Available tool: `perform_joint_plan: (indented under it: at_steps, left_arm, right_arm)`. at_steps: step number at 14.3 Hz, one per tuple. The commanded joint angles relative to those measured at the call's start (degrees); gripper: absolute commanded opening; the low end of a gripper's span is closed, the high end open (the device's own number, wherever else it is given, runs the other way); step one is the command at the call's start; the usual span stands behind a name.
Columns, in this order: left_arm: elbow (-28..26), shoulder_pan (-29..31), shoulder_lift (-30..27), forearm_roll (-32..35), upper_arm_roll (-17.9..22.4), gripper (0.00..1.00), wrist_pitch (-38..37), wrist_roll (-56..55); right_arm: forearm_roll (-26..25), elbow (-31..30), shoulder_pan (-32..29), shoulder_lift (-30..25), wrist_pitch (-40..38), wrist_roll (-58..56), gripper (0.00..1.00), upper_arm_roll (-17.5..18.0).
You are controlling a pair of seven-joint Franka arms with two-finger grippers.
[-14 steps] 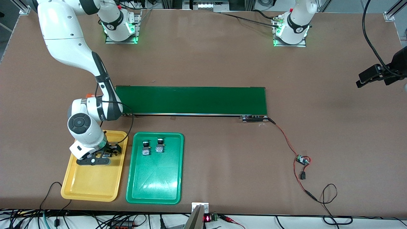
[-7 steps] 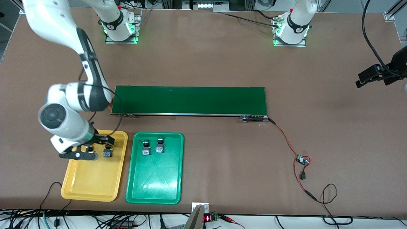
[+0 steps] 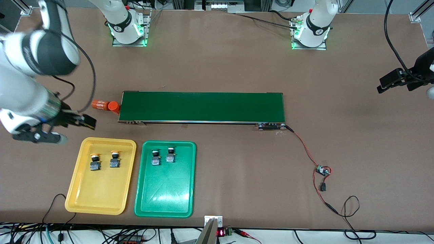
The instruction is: Sort buttons by color to trays
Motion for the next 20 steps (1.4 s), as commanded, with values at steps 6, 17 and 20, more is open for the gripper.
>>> perform_joint_plan:
  at_steps: [6,17,20]
  left_arm:
    - [-0.95,-0.22,-0.84,-0.7,-0.03,1.0,1.99,-0.35]
    - [-0.95,-0.39,-0.75,-0.7,-0.39,1.0,2.0,-0.35]
    - [-1.03,-0.22,-0.75,-0.79,-0.39,1.0,2.0,-0.35]
  right_arm:
    - [1.94,-8.92,-8.95,-14.37,-10.08,-3.61,1.0,6.22]
    - [2.37,-8.66,-8.86,-14.63,-14.67,-3.26,1.0,5.61]
    - [2.37,-9.18,-9.12,-14.9,-14.76,-4.13,1.0,5.52]
